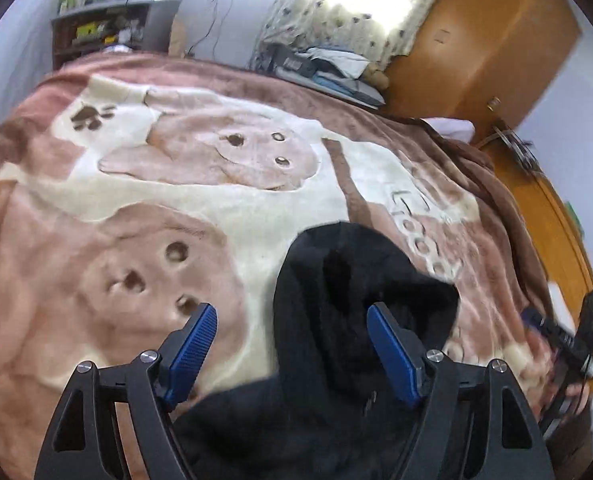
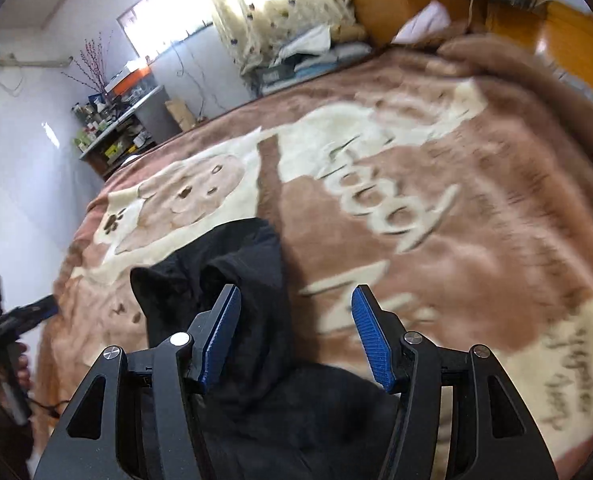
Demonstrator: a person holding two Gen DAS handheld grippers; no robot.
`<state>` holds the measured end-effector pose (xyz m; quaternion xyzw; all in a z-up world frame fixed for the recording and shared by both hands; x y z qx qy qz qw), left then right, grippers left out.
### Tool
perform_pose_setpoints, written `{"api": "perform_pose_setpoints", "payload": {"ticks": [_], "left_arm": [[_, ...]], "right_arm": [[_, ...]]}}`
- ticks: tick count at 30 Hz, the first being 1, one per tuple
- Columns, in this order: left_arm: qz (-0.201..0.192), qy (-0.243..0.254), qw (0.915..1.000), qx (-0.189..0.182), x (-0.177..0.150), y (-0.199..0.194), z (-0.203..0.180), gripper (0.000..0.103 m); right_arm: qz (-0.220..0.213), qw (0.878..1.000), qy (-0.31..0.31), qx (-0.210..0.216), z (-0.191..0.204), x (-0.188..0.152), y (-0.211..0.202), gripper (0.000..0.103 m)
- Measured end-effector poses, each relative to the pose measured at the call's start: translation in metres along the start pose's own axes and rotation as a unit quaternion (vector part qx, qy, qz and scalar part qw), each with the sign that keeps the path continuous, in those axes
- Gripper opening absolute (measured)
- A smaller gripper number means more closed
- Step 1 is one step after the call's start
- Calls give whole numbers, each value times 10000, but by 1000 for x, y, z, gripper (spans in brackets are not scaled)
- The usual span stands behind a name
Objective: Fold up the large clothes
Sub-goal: 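Lift the hem with both tools and fold it toward the hood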
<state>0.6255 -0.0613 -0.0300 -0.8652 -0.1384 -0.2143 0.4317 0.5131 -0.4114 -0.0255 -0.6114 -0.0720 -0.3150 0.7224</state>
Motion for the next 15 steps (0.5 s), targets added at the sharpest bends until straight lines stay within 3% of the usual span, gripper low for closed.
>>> {"api": "perform_pose_setpoints", "payload": {"ticks": [5, 9, 12, 15], "left_arm": [[494, -70, 9981, 367, 14, 72, 22, 78], [433, -398, 9981, 175, 27, 105, 35, 78], [478, -489, 9968, 416, 36, 132, 52, 78], [760, -665, 9947, 197, 28, 156, 62, 78]], "right_arm": [[409, 9980, 215, 441, 10, 9, 62, 68], [620, 9973, 245, 296, 8, 13, 100, 68], [796, 9944, 362, 586, 12, 10, 121, 68], [1030, 9905, 109, 903, 23, 0, 136, 68]]}}
Point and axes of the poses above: each gripper's, at about its wrist camera, not at the fingertips, and y roughly the way its jaws point, z to its left, x to its top, the point moved 8 cm from there along y, roughly the way its jaws point, and after that the axes turned 12 degrees about -x, right-handed, at the moved point
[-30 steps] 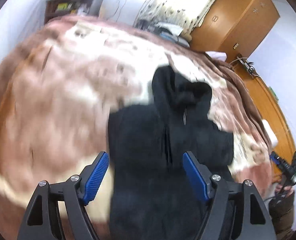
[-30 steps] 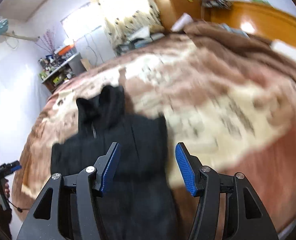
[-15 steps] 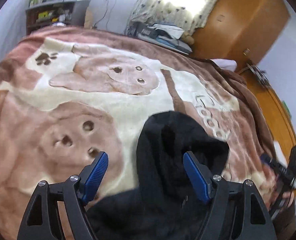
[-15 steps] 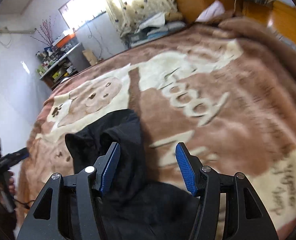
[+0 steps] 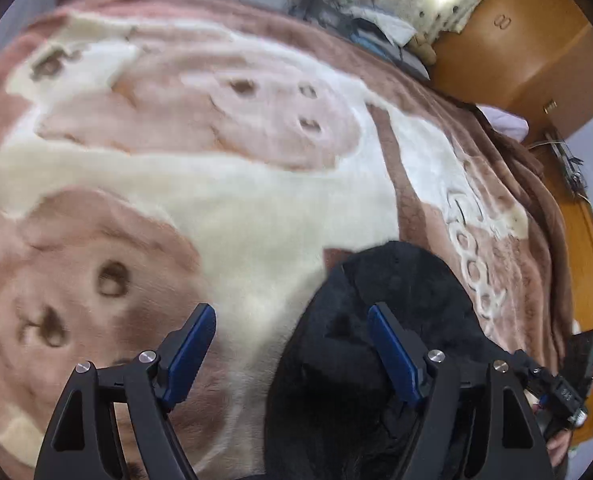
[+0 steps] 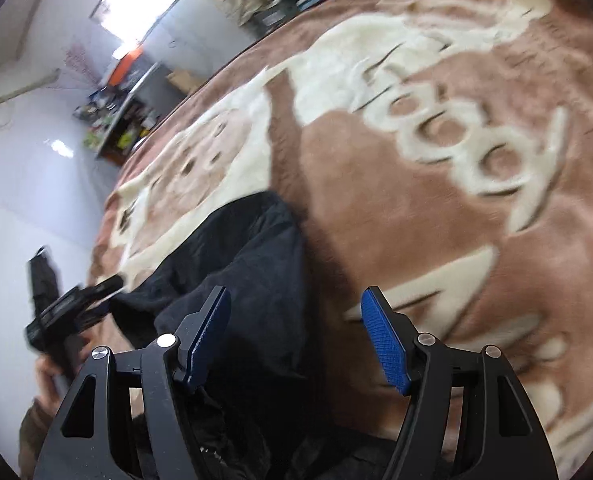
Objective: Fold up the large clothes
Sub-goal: 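Lift the hem with both tools and fold it toward the hood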
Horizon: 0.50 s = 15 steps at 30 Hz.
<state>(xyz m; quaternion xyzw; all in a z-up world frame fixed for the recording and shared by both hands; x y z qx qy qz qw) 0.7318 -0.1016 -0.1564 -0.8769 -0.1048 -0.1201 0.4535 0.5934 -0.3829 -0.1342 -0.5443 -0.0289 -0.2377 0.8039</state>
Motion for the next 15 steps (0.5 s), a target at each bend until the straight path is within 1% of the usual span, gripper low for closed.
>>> {"api": "perform_pose_setpoints", "payload": {"ticks": [1, 3, 5, 7, 8, 9, 10, 11, 12, 13, 14, 15], "left_arm": [[121, 17, 9999, -9, -3, 7, 2, 78], [399, 103, 9991, -48, -16, 23, 6, 78], [435, 125, 9989, -132, -23, 28, 7, 78], [636, 154, 9977, -179, -33, 36, 7, 78], [771, 229, 9967, -105, -38, 41, 8, 78], [821, 289, 9962, 83, -42, 43, 12, 77], [831, 294, 9960, 128, -43, 43, 13, 70], [826, 247, 9962, 98, -44, 44, 15, 55], [811, 159, 9966, 53, -45, 44, 17, 50], [793, 84, 9968, -5, -45, 43, 18, 46], [754, 90, 9971, -8, -46, 42, 18, 43], [731, 139, 9972, 41, -46, 42, 18, 39]], "right_arm": [[98, 9999, -133, 17, 2, -6, 7, 68], [229, 9996, -139, 62, -2, -12, 16, 68], [369, 9991, -52, 217, -5, -18, 22, 68], [413, 9989, -13, 231, -10, -23, 26, 68], [432, 9989, -18, 196, -11, -23, 27, 68], [480, 9987, -15, 149, -13, -25, 29, 68], [565, 9983, 21, 110, -14, -27, 33, 68], [627, 9980, 72, 73, -15, -28, 36, 68], [628, 9979, 95, 86, -14, -28, 37, 63], [597, 9981, 85, 102, -13, -27, 38, 58], [538, 9985, 58, 84, -11, -26, 37, 44], [488, 9988, 11, 39, -9, -24, 37, 38]]}}
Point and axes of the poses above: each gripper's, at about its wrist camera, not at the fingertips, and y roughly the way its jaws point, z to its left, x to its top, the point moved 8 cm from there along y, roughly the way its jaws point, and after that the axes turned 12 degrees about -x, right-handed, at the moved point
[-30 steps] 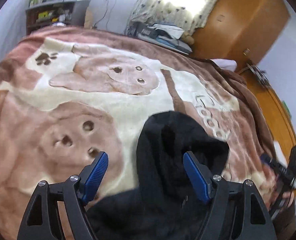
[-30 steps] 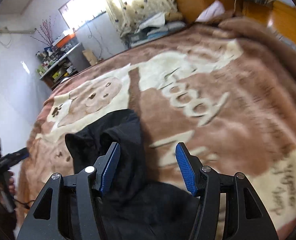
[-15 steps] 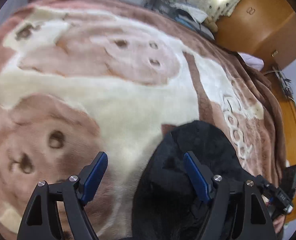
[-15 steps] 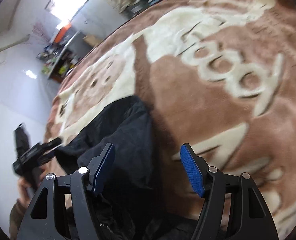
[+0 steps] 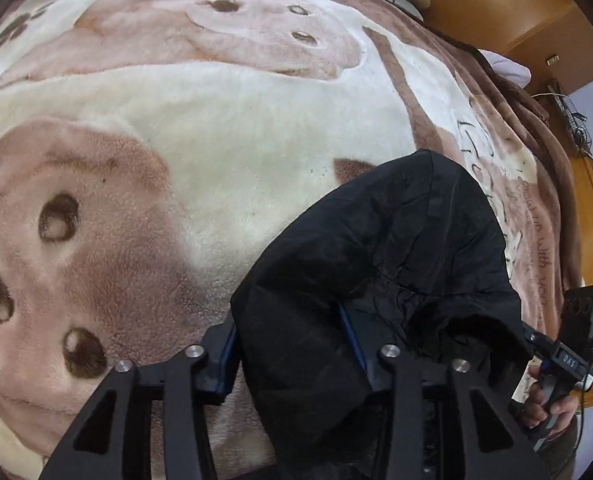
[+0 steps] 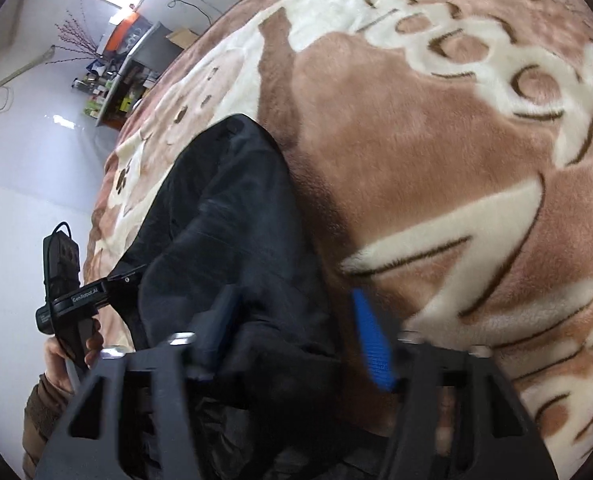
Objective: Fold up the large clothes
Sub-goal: 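Lift the hem with both tools and fold it toward the hood, then lay the folded hem over the jacket body with both tools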
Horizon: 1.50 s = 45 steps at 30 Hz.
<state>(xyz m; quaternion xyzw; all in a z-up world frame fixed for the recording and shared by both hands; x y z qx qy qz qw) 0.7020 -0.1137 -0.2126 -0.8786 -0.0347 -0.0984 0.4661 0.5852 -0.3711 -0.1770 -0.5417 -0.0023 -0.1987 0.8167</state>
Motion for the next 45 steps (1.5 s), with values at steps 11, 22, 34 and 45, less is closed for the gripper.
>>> {"api": "perform_pose_setpoints", "payload": {"ticks": [11, 22, 34, 45], "left_arm": [[-477, 274, 9983, 201, -9, -37, -17, 12], [-1392, 1393, 9795, 417, -73, -129, -65, 12], [-1711, 1634, 9714, 202, -192, -171, -72, 12], [-1526, 762, 9851, -235, -258, -178, -42, 34]], "right_arm": [[-759, 9844, -1233, -996, 23, -12, -30, 14], [-2107, 9299, -2335, -1904, 55, -69, -110, 13], [-2353, 9227, -2483, -1780, 42, -163, -151, 13], [-1636, 9698, -1275, -1282, 9, -214, -153, 15]]}}
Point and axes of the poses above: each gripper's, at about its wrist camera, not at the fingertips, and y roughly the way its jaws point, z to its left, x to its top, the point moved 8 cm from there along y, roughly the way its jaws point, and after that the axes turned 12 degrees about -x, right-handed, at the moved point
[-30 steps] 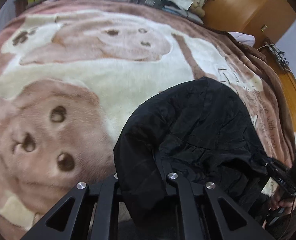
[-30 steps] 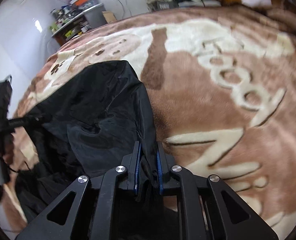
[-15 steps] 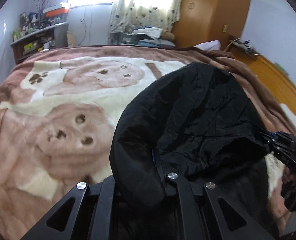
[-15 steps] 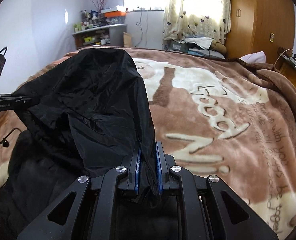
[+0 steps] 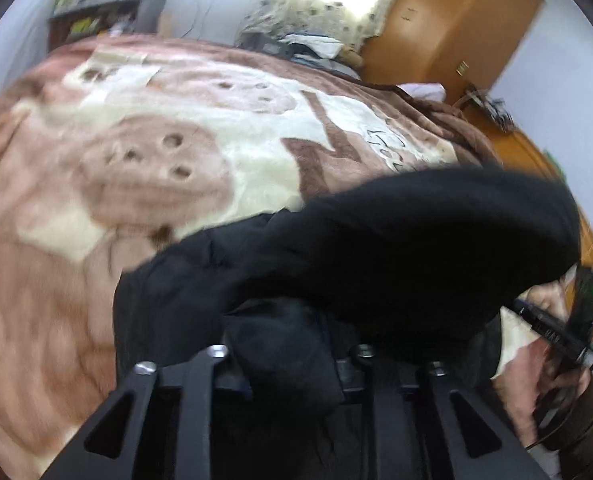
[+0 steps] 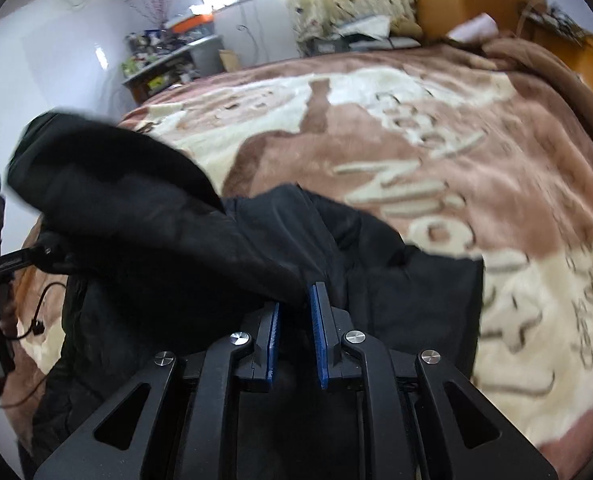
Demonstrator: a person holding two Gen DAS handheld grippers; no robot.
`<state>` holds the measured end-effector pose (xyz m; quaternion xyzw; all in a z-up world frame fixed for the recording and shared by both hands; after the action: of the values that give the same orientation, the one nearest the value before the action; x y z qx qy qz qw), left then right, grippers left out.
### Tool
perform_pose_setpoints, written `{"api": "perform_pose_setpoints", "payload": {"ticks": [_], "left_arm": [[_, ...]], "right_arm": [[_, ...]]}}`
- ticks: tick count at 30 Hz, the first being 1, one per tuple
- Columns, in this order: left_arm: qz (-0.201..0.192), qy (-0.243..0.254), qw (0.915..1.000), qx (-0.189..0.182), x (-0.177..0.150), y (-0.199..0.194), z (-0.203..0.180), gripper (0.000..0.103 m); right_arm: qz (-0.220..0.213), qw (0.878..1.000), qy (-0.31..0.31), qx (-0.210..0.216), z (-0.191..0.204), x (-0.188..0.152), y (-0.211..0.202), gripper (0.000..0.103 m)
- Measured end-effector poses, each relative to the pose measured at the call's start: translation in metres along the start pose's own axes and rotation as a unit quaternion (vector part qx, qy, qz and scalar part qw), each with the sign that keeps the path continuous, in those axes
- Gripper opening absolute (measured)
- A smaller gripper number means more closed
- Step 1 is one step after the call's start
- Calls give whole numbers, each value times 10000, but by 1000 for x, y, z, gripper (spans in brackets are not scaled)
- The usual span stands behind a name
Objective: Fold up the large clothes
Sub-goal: 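Lay the folded hem over the jacket body with both tools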
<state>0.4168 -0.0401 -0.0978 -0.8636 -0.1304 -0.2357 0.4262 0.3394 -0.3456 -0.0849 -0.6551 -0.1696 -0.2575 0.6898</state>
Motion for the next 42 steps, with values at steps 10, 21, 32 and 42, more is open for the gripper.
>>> {"api": "perform_pose_setpoints", "payload": {"ticks": [10, 21, 32, 42], "left_arm": [[-526, -1147, 9873, -967, -22, -84, 16, 78], [126, -2470, 9482, -1993, -32, -8, -11, 80], [-238, -2953, 9386, -1767, 13, 24, 17, 79], [-314, -3155, 9356, -1554, 17, 29, 40, 22]], "right_arm": [[482, 9694, 1934, 1436, -12, -36, -39, 28], [1036, 9410, 2357, 2195, 28, -32, 13, 59], [606, 9331, 2718, 2273, 37, 7, 27, 8], [4, 9358, 2393, 2588, 38, -5, -37, 0]]}}
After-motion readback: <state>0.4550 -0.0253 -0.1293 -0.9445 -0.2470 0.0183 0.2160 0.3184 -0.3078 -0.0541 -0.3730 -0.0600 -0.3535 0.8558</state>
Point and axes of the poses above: each gripper's, at about its wrist camera, not at the fingertips, and y roughly the way its jaws point, z to its left, x to its top, the point moved 8 cm from there along y, roughly the way its jaws point, and after that the axes turned 12 degrees about -x, right-handed, at the moved point
